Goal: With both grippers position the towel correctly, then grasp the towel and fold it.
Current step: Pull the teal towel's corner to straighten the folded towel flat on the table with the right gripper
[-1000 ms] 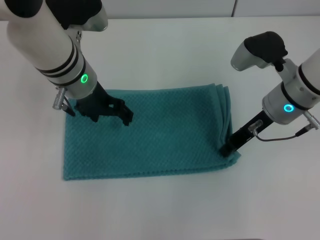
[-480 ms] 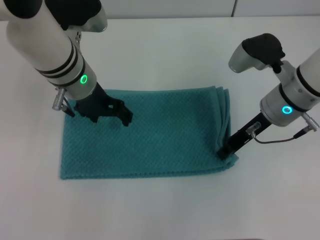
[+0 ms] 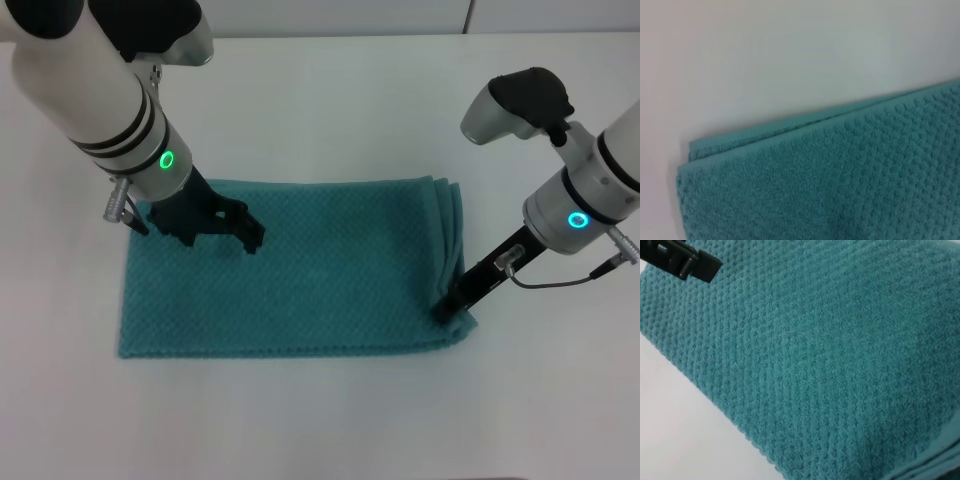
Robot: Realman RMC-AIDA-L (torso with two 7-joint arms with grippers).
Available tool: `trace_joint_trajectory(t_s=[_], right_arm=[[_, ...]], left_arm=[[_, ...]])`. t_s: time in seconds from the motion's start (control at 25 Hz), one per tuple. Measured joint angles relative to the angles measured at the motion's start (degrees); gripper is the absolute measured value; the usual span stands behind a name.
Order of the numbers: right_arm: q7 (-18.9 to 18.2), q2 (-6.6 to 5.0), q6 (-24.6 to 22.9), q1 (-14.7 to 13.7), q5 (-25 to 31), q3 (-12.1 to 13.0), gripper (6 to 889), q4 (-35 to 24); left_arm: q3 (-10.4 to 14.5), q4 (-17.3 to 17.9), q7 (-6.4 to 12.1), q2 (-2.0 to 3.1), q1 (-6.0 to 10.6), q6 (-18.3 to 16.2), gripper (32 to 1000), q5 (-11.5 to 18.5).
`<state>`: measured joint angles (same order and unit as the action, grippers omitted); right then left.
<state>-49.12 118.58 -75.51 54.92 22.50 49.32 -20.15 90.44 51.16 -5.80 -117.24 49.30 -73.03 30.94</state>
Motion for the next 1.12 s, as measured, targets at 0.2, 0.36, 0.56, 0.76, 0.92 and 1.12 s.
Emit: trace_joint_trajectory(t_s=[0.2, 0.36, 0.56, 0.76, 0.92, 1.12], right_arm=[[0.2, -0.02, -0.1, 0.0, 0.0, 0.2, 246, 0.0], [0.2, -0.11, -0.1, 0.0, 0.0, 0.4, 407, -0.1], [0.2, -0.11, -0.6, 0.1, 0.0, 0.5, 569, -0.1], [0.2, -0.11, -0.7, 0.2, 0.0, 0.5, 721, -0.1], [0.2, -0.12, -0.7, 0.2, 0.0, 0.5, 836, -0.1], [0.2, -0.16, -0.9, 0.2, 0.0, 0.5, 865, -0.2]], left_arm=[[0.0, 0.0, 0.00, 0.02, -0.15, 0.0, 852, 0.0], [0.0, 0.0, 0.00, 0.06, -0.18, -0.1, 852, 0.0], [0.0, 0.0, 0.00, 0.08, -0.18, -0.1, 851, 0.0], [0.0, 0.0, 0.00, 0.09, -0.18, -0.1, 851, 0.0], [0.0, 0.1, 0.06, 0.09, -0.17, -0.1, 851, -0.1], [0.0, 0.1, 0.08, 0.09, -0.17, -0.2, 852, -0.1]])
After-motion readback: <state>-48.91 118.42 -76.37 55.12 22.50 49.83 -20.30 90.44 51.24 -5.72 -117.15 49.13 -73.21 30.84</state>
